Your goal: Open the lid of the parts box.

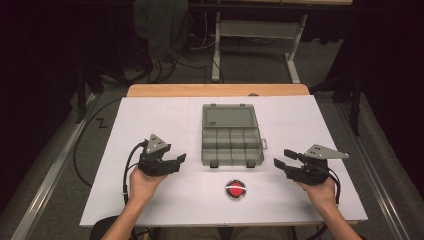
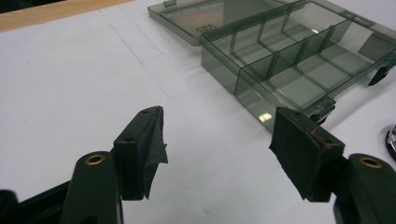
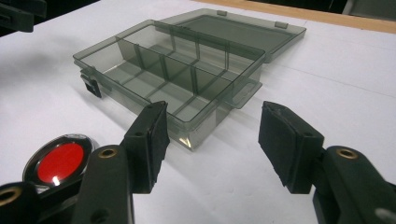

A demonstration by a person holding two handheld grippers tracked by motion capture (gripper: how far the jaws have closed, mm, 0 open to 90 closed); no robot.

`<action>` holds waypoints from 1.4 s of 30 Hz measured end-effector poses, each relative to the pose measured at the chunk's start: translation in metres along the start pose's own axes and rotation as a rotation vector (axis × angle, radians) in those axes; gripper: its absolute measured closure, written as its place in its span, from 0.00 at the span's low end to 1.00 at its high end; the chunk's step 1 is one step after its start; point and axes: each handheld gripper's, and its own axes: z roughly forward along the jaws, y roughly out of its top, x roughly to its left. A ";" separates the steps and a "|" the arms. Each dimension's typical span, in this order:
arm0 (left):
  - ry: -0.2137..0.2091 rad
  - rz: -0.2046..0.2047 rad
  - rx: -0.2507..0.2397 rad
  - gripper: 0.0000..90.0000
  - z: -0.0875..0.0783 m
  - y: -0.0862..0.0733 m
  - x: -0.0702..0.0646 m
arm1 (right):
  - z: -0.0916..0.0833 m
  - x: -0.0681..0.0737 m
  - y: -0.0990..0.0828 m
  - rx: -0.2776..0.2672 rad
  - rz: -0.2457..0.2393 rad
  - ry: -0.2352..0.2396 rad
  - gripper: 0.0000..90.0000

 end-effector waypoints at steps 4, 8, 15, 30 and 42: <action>0.001 -0.003 -0.018 0.39 -0.001 -0.005 0.002 | -0.002 -0.001 -0.004 -0.007 0.002 -0.005 0.49; 0.000 -0.012 -0.039 0.39 -0.003 -0.009 0.004 | -0.003 -0.001 -0.008 -0.016 0.005 -0.006 0.49; 0.009 -0.010 -0.054 0.39 -0.004 -0.014 0.004 | -0.006 -0.002 -0.014 -0.032 0.015 -0.008 0.49; 0.027 -0.017 -0.093 0.39 -0.007 -0.027 0.005 | -0.011 -0.004 -0.028 -0.073 0.038 -0.036 0.48; 0.031 -0.009 -0.079 0.38 -0.006 -0.034 0.003 | -0.010 -0.005 -0.030 -0.083 0.029 -0.046 0.47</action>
